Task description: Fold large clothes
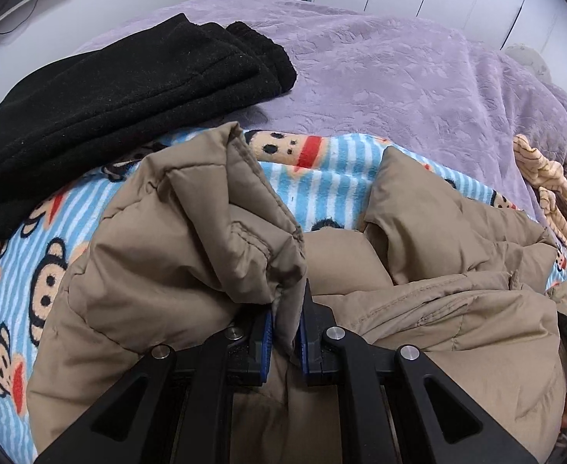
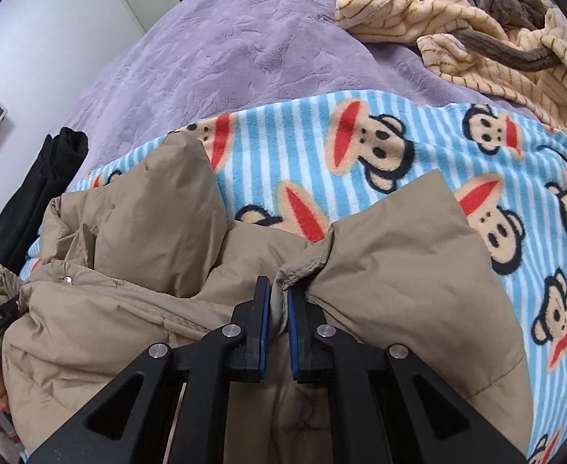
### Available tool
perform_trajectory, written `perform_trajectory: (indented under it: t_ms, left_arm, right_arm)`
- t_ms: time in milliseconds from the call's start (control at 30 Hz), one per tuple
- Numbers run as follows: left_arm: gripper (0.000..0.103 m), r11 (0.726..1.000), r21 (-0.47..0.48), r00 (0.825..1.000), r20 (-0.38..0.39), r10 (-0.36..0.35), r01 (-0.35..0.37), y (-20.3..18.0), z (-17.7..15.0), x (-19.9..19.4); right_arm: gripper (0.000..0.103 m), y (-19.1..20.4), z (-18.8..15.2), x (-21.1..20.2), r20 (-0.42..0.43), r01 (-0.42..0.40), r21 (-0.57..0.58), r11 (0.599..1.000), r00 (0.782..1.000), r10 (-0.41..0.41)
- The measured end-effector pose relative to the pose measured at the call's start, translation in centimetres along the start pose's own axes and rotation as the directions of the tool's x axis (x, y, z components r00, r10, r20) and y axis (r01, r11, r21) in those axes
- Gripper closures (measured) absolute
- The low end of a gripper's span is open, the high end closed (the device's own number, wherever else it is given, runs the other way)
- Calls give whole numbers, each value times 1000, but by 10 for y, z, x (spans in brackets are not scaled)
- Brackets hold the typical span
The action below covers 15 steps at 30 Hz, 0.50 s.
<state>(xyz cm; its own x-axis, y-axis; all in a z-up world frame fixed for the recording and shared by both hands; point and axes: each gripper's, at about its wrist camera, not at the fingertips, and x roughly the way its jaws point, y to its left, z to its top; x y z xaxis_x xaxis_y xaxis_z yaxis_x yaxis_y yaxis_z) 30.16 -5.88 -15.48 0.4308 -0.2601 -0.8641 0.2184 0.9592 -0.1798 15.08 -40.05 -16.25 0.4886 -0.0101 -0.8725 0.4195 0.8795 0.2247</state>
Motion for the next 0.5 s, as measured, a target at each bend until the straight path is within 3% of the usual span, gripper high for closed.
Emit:
perform_trajectory:
  t_ms: [167,233,267,300,333,367,433,467,500]
  left_arm:
    - [90,1000,7,1000,3,1,-1,1,-1,-17]
    - [85,1000,27,1000,20,-1,1,1,-2,-35]
    - [76,999,35,999,37,-7,6,2,-5,-48]
    - [55,999,42,998,58,-13,10,3,-7,-61]
    - [41,999,45,996,87,-12,8,5,-10,-75]
    - [20,999,47,993,118,-6,0,7,-13,-88]
    - [18,997,68,986,166,9,-21,8,-18,-112]
    - [18,996,80,986,166,16,-29,7,-19,-119]
    - [18,996,84,987,162,11,-25,7,-21,-124]
  right_arm:
    - [94,-5,4,7,-15,-13,28,1000,1000,13]
    - [93,-9,7,6,-28,-31,48,998,999,32]
    - [90,-9,8,2,-32,-40,57,998,999,42]
    - [89,-11,8,-3,-35,-51,67,996,998,53]
    - [87,-9,10,-10,-37,-58,72,996,997,61]
    - [82,-11,10,-18,-37,-67,77,995,997,70]
    - [62,-14,9,-36,-26,-89,92,992,995,91]
    - [36,-15,6,-45,-16,-102,100,990,994,104]
    - [22,-17,4,-54,-2,-117,110,987,993,118]
